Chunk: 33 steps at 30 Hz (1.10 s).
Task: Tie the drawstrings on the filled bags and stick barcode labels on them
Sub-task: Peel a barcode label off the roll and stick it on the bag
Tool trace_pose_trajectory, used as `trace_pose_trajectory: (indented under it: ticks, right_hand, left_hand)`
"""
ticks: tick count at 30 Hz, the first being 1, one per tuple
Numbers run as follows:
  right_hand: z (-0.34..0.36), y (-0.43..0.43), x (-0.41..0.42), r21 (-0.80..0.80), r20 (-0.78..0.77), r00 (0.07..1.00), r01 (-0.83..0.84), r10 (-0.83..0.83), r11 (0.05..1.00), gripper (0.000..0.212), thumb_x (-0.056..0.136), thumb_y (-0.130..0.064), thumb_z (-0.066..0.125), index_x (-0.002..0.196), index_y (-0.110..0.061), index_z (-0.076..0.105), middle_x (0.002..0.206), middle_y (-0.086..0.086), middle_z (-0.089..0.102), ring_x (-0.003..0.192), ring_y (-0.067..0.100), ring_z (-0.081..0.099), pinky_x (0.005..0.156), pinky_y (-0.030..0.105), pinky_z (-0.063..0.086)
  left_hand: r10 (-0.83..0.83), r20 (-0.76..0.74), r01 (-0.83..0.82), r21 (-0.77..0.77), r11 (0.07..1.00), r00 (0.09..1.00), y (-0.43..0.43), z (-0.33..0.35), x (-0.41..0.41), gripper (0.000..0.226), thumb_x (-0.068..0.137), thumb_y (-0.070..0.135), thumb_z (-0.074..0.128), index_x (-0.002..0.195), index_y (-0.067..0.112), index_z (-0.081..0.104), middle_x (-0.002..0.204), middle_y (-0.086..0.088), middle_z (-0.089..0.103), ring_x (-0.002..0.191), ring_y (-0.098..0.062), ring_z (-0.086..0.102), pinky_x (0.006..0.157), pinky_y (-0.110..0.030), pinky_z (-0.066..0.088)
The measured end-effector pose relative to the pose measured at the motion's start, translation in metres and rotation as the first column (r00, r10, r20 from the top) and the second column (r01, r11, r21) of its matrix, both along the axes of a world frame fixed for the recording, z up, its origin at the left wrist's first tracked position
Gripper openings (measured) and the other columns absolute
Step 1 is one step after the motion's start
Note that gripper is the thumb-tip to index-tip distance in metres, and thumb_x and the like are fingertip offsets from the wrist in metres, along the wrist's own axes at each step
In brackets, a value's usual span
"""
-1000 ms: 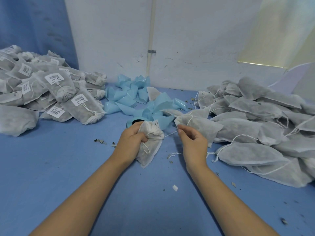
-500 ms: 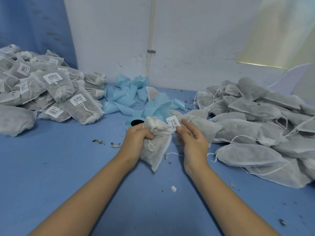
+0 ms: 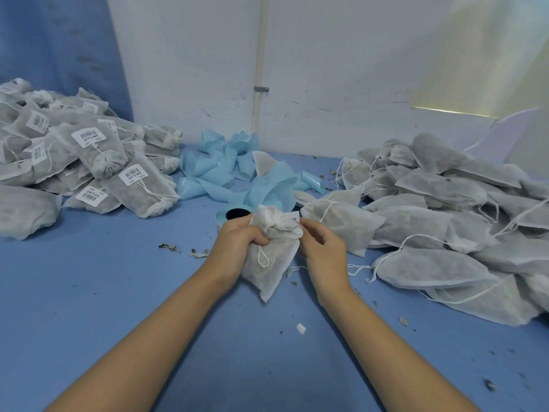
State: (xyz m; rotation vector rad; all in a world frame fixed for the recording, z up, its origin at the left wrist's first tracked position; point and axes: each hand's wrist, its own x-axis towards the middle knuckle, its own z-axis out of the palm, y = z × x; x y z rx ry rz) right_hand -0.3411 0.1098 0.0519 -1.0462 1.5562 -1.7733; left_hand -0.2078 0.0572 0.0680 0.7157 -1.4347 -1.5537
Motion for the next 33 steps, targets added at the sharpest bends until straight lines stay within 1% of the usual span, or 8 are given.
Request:
trace_pose_trajectory:
  ticks: [7, 11, 15, 18, 20, 23, 29, 33]
  right_hand:
    - [0.003, 0.002, 0.0, -0.009, -0.103, 0.991, 0.084, -0.084, 0.996, 0.006, 0.088, -0.017, 0.067, 0.091, -0.018, 0.072, 0.091, -0.004, 0.072, 0.09, 0.013, 0.064, 0.084, 0.025, 0.051]
    - [0.007, 0.002, 0.002, -0.053, -0.052, 0.987, 0.151, -0.154, 0.987, 0.012, 0.088, -0.015, 0.066, 0.081, -0.024, 0.067, 0.076, -0.011, 0.067, 0.071, -0.002, 0.058, 0.07, 0.01, 0.045]
    - [0.017, 0.004, 0.004, -0.035, 0.293, 0.943, 0.177, -0.16, 0.984, 0.009, 0.088, -0.014, 0.066, 0.081, -0.019, 0.065, 0.066, -0.011, 0.062, 0.06, 0.002, 0.053, 0.055, 0.011, 0.043]
    - [0.026, 0.005, 0.017, -0.061, 0.636, 0.772, 0.042, 0.007, 0.997, 0.01, 0.086, -0.009, 0.066, 0.078, -0.013, 0.063, 0.061, -0.006, 0.059, 0.049, 0.005, 0.048, 0.043, 0.014, 0.038]
    - [0.029, 0.006, 0.027, -0.092, 0.736, 0.669, -0.055, 0.105, 0.994, 0.008, 0.086, -0.007, 0.064, 0.078, -0.01, 0.062, 0.057, -0.003, 0.058, 0.044, 0.006, 0.046, 0.039, 0.015, 0.035]
    - [0.031, 0.007, 0.038, -0.101, 0.766, 0.618, -0.158, 0.178, 0.982, 0.009, 0.086, -0.008, 0.063, 0.077, -0.01, 0.064, 0.057, -0.002, 0.058, 0.044, 0.006, 0.045, 0.039, 0.015, 0.033]
    - [0.022, 0.007, 0.039, 0.058, 0.674, 0.728, -0.221, 0.125, 0.974, 0.004, 0.087, -0.011, 0.066, 0.084, -0.009, 0.064, 0.06, -0.004, 0.061, 0.047, 0.005, 0.045, 0.041, 0.014, 0.031]
    - [0.017, 0.006, 0.037, 0.122, 0.536, 0.836, -0.21, 0.114, 0.97, 0.01, 0.085, -0.017, 0.07, 0.079, -0.01, 0.066, 0.064, -0.003, 0.067, 0.049, 0.004, 0.051, 0.044, 0.014, 0.035]
  left_hand:
    - [0.058, 0.054, -0.055, -0.06, 0.997, 0.997, -0.005, -0.002, 0.004, 0.011, 0.053, 0.01, 0.05, 0.063, 0.006, 0.048, 0.053, 0.004, 0.047, 0.05, -0.007, 0.046, 0.047, -0.013, 0.036]
    - [0.136, 0.017, -0.134, -0.088, 0.987, 0.991, -0.006, -0.001, 0.001, 0.011, 0.073, 0.002, 0.056, 0.067, 0.011, 0.057, 0.057, 0.01, 0.056, 0.056, -0.005, 0.05, 0.052, -0.013, 0.039]
    - [0.286, -0.129, -0.301, -0.109, 0.948, 0.949, -0.007, 0.003, -0.001, 0.026, 0.088, 0.001, 0.056, 0.093, 0.025, 0.065, 0.086, 0.013, 0.067, 0.081, -0.003, 0.061, 0.073, -0.015, 0.048]
    - [0.331, -0.185, -0.36, -0.153, 0.92, 0.925, -0.007, 0.005, -0.004, 0.024, 0.09, 0.006, 0.059, 0.102, 0.027, 0.062, 0.096, 0.016, 0.067, 0.089, 0.003, 0.063, 0.08, -0.014, 0.049]
    - [0.361, -0.195, -0.394, -0.173, 0.903, 0.912, -0.007, 0.006, -0.005, 0.024, 0.09, 0.007, 0.061, 0.106, 0.024, 0.061, 0.101, 0.012, 0.067, 0.093, -0.001, 0.062, 0.086, -0.018, 0.049]
    - [0.399, -0.181, -0.433, -0.227, 0.872, 0.899, -0.007, 0.007, -0.006, 0.032, 0.089, 0.007, 0.062, 0.118, 0.021, 0.059, 0.112, 0.006, 0.066, 0.1, -0.002, 0.06, 0.089, -0.015, 0.048]
    - [0.391, -0.2, -0.431, -0.231, 0.873, 0.899, -0.006, 0.008, -0.007, 0.032, 0.089, 0.009, 0.063, 0.12, 0.015, 0.059, 0.11, 0.005, 0.067, 0.097, -0.001, 0.062, 0.083, -0.013, 0.049]
    - [0.339, -0.219, -0.385, -0.226, 0.895, 0.915, -0.004, 0.01, -0.007, 0.02, 0.089, 0.009, 0.062, 0.105, 0.022, 0.062, 0.092, 0.015, 0.069, 0.085, 0.003, 0.064, 0.072, -0.011, 0.048]
